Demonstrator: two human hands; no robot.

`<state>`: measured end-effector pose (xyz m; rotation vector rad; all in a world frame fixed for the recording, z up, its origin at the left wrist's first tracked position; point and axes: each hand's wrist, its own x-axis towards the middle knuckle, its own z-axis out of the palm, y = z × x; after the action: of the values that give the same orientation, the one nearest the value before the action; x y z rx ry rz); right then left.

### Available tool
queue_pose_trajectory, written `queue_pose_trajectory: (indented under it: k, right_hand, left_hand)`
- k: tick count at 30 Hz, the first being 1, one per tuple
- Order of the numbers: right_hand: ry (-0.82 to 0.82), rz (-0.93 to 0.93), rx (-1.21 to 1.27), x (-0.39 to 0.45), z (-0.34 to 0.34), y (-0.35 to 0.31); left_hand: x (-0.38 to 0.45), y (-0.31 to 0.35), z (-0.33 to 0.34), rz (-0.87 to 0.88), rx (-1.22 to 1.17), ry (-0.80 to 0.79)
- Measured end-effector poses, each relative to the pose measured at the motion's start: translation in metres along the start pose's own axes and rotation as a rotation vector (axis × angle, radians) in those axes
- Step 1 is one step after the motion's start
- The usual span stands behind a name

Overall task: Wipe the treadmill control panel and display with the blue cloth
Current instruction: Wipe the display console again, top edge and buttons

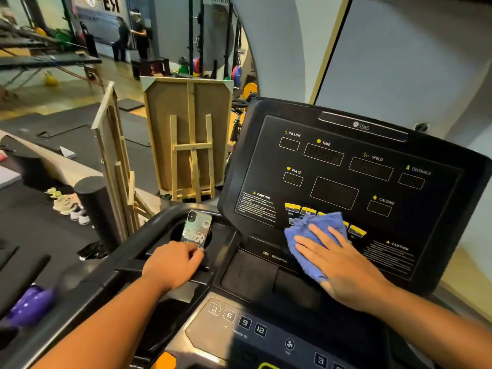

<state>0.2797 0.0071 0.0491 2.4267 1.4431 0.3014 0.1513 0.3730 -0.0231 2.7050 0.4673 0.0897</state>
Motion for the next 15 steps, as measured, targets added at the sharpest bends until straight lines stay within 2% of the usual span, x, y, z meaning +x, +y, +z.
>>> queue_pose_trajectory:
  k: [7,11,15]
  right_hand:
    - [0.067,-0.043,0.096,0.096,-0.007,-0.049]
    - [0.057,-0.052,0.050,0.049,0.003,-0.023]
    - [0.054,-0.014,0.134,-0.017,0.014,0.000]
  left_hand:
    - [0.001,0.001,0.001,-0.005,0.015,-0.020]
    - [0.002,-0.002,0.003,-0.003,0.015,-0.024]
    - [0.002,-0.001,0.001,0.000,0.010,-0.028]
